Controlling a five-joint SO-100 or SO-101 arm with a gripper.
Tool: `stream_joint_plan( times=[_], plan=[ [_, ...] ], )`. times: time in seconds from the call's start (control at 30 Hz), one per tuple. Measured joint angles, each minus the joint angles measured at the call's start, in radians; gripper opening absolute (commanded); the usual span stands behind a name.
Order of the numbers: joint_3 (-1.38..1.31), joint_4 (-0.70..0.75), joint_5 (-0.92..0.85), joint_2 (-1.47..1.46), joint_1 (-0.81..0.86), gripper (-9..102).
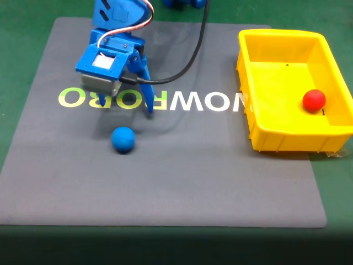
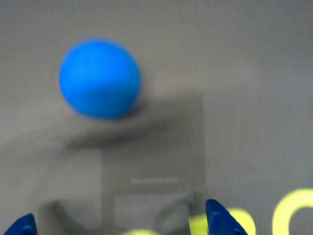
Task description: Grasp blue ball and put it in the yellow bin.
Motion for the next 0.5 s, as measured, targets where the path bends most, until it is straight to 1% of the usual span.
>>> stream_joint_plan(
  times=[0.33,0.5],
  plan=[
    [-0.256,0.021,0.018,-0.187,-0.008,40],
    [-0.31,0.025,0.023,-0.23,-0.008,40]
  ],
)
